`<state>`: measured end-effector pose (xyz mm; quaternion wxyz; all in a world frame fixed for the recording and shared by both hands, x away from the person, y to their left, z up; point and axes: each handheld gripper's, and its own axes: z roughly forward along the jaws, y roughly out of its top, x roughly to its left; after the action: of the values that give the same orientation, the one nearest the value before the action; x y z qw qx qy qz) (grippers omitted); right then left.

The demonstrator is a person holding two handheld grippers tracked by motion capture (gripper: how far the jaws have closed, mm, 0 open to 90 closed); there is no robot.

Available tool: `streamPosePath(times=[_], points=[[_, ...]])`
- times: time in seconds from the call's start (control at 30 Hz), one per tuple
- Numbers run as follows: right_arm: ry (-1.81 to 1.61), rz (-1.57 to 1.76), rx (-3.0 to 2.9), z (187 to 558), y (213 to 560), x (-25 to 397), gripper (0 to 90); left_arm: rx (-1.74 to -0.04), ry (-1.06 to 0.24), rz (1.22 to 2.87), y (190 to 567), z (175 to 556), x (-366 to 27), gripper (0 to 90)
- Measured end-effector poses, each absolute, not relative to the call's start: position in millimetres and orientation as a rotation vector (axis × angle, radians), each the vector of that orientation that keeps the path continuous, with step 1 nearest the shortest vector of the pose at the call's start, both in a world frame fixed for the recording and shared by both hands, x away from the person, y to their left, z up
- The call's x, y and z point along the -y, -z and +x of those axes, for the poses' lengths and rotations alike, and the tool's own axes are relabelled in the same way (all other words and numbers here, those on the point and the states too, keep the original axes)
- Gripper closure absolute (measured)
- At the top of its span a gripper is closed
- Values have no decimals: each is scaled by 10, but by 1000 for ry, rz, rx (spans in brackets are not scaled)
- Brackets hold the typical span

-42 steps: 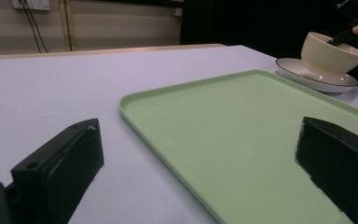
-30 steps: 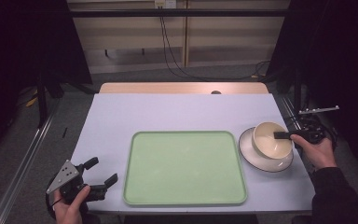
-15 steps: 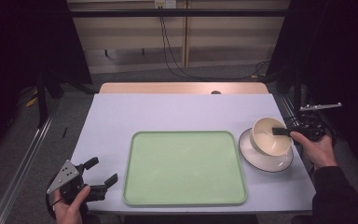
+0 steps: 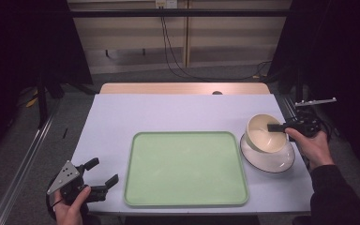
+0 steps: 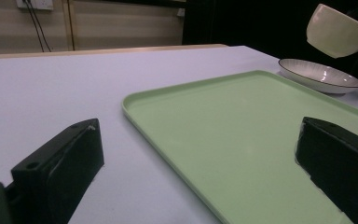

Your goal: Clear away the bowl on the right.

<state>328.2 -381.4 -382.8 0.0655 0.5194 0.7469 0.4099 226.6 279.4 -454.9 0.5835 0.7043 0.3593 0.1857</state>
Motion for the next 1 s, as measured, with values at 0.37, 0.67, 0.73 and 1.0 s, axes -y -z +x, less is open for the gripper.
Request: streamPosePath(times=[0.37, 0.67, 0.73, 1.0], points=[[-1263, 1527, -2283, 3402, 3743, 3610, 833, -841, -438, 1646, 4549, 2266, -2798, 11], [-1272, 1493, -2305, 3541, 3706, 3448, 833, -841, -442, 1647, 4550, 2269, -2803, 11], [-1276, 1484, -2315, 3596, 3696, 3375, 833, -825, -449, 1679, 4547, 2270, -2826, 11], [-1274, 1473, -2343, 3737, 3716, 3204, 833, -836, -439, 1653, 4549, 2268, -2795, 11]])
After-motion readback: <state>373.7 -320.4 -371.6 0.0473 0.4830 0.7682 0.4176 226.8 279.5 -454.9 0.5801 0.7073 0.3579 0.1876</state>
